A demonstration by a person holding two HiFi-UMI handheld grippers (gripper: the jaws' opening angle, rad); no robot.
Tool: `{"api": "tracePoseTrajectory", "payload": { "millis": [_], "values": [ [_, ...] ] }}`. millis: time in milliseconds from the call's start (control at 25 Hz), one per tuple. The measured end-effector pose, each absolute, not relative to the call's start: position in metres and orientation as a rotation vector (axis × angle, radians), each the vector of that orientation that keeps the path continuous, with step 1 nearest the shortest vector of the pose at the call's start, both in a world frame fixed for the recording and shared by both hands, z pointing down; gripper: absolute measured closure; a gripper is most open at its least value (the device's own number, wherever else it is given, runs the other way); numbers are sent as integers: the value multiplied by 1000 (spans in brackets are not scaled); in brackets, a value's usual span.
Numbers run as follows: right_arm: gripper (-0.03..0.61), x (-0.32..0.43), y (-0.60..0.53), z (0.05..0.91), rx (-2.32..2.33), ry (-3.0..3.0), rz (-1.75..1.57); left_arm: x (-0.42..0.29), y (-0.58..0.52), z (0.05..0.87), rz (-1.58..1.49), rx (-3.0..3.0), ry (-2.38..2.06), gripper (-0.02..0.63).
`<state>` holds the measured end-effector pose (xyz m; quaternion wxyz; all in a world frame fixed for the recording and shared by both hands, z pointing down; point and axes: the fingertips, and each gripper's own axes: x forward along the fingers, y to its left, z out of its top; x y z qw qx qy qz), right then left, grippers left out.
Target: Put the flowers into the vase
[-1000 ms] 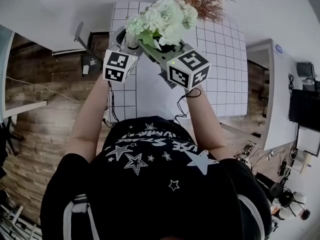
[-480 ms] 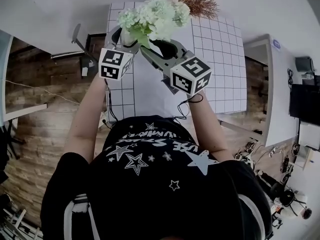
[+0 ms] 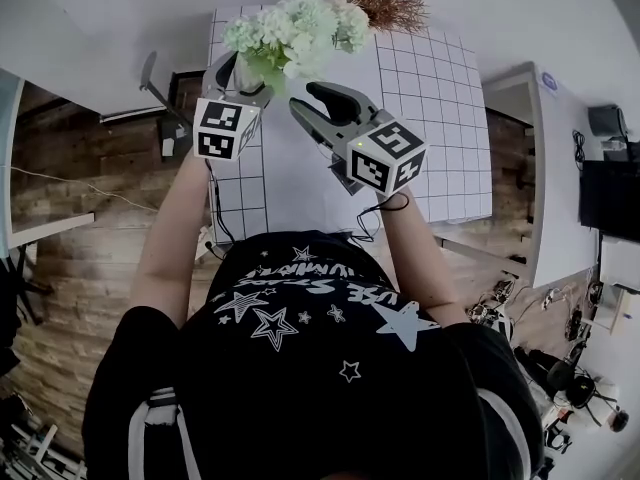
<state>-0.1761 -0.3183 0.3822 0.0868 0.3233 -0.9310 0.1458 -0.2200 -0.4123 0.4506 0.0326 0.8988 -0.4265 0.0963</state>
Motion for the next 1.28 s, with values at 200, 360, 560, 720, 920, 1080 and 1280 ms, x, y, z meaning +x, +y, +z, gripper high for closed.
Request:
{"api": "tracePoseTrajectory", "payload": {
  "millis": [200, 360, 560, 720, 920, 1080, 1280],
  "values": [
    [414, -173, -318, 381, 969, -2775, 438, -220, -413, 451, 297, 2756, -1315, 247],
    [414, -173, -317, 382, 963, -2779, 439, -223, -412, 451, 289, 2743, -1325, 228],
    [414, -173, -317, 383, 951, -2785, 454, -225, -411, 455, 294, 2727, -1332, 202],
    [414, -174, -317, 385, 940, -2782, 460, -223, -408, 458, 302, 2725, -1315, 189],
    [414, -172, -315, 389, 938, -2775, 478, -226, -399, 464, 313, 2703, -1310, 161],
    [414, -165, -312, 390, 928, -2775, 488, -238, -389, 464, 284, 2648, -1371, 161],
    [414, -157, -311, 390, 867, -2802, 491, -258, -366, 460, 246, 2560, -1494, 161]
  ]
}}
